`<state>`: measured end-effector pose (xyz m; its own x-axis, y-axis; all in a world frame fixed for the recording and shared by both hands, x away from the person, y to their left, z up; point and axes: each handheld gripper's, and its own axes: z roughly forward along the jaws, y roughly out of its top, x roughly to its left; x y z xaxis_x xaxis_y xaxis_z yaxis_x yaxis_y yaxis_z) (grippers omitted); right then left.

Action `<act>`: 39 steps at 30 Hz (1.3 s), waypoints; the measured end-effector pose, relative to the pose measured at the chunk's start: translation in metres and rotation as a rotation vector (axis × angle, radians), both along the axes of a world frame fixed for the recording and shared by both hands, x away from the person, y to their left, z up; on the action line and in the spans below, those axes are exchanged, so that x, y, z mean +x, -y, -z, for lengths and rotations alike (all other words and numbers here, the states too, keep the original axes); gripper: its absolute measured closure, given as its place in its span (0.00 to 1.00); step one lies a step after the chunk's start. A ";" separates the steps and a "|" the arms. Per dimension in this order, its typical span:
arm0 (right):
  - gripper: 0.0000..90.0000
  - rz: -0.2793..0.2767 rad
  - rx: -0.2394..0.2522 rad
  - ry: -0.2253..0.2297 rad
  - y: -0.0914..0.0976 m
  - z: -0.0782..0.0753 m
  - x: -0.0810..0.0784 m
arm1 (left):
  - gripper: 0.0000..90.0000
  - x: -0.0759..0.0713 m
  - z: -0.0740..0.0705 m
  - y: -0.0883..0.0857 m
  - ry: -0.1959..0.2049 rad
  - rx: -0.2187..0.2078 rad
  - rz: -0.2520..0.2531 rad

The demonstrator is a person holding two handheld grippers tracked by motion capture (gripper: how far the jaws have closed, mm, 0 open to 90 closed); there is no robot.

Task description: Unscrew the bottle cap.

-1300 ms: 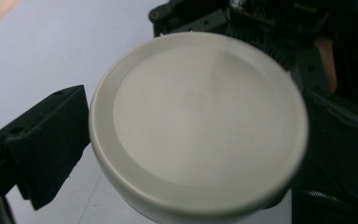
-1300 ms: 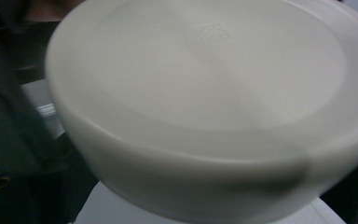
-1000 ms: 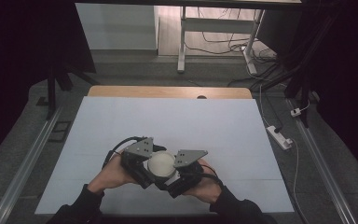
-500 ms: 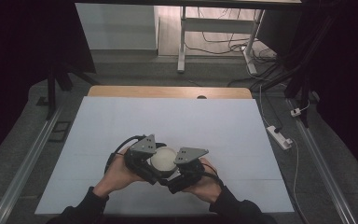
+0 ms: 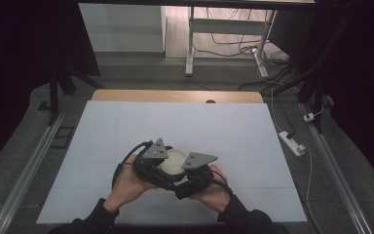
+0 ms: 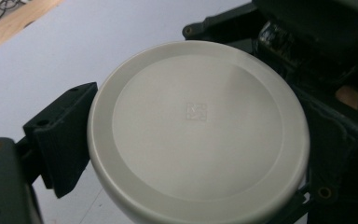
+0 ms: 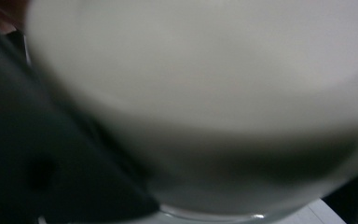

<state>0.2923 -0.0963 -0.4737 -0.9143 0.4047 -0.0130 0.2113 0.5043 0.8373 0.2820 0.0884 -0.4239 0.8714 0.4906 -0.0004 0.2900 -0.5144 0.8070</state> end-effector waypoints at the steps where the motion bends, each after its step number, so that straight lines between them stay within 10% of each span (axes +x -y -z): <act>1: 0.07 -0.001 -0.002 0.001 0.000 0.000 0.000 | 0.09 0.000 -0.001 -0.001 0.005 0.001 -0.002; 39: 0.07 0.066 0.015 -0.003 0.015 -0.006 0.019 | 0.09 -0.015 -0.016 -0.036 0.002 -0.067 -0.002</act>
<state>0.3114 -0.1115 -0.4679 -0.8855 0.4647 -0.0037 0.2465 0.4765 0.8439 0.2669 0.1240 -0.4083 0.8707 0.4908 -0.0319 0.2893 -0.4587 0.8402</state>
